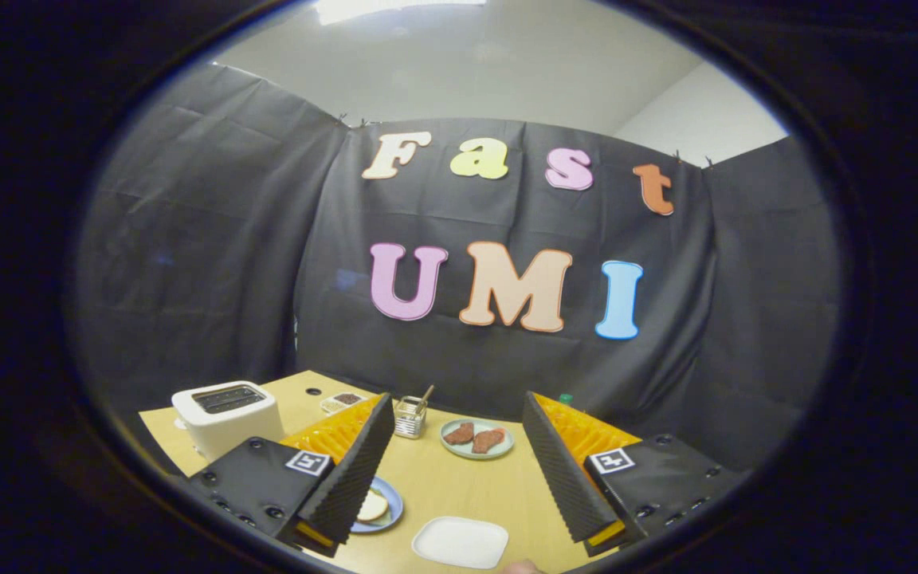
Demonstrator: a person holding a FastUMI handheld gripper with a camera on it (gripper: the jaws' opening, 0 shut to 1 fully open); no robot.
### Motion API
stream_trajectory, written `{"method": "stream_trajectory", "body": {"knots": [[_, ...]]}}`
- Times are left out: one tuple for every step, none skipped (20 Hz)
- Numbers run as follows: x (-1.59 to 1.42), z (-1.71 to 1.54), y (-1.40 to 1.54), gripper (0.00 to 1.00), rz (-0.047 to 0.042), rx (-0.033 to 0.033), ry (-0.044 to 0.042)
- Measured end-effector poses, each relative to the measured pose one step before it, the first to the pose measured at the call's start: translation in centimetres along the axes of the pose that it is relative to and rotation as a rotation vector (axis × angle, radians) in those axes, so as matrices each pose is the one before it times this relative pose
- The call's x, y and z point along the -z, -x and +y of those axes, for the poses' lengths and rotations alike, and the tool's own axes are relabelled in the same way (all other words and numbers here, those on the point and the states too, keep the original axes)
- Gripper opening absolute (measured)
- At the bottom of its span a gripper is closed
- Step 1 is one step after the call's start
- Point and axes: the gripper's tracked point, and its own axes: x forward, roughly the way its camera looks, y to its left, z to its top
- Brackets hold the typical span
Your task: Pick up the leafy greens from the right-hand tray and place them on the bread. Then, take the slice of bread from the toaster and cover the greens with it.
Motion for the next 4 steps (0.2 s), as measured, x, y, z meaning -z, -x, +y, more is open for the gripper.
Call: {"method": "stream_trajectory", "body": {"knots": [[0.166, -0.130, -0.017, 1.00, 0.00117, 0.00531, -0.00415], [0.029, -0.025, -0.003, 1.00, -0.00103, 0.00208, -0.00760], [-0.101, -0.112, -0.002, 1.00, -0.00117, 0.00303, -0.00756], [0.035, -0.239, -0.078, 1.00, -0.00193, 0.00569, -0.00580]]}}
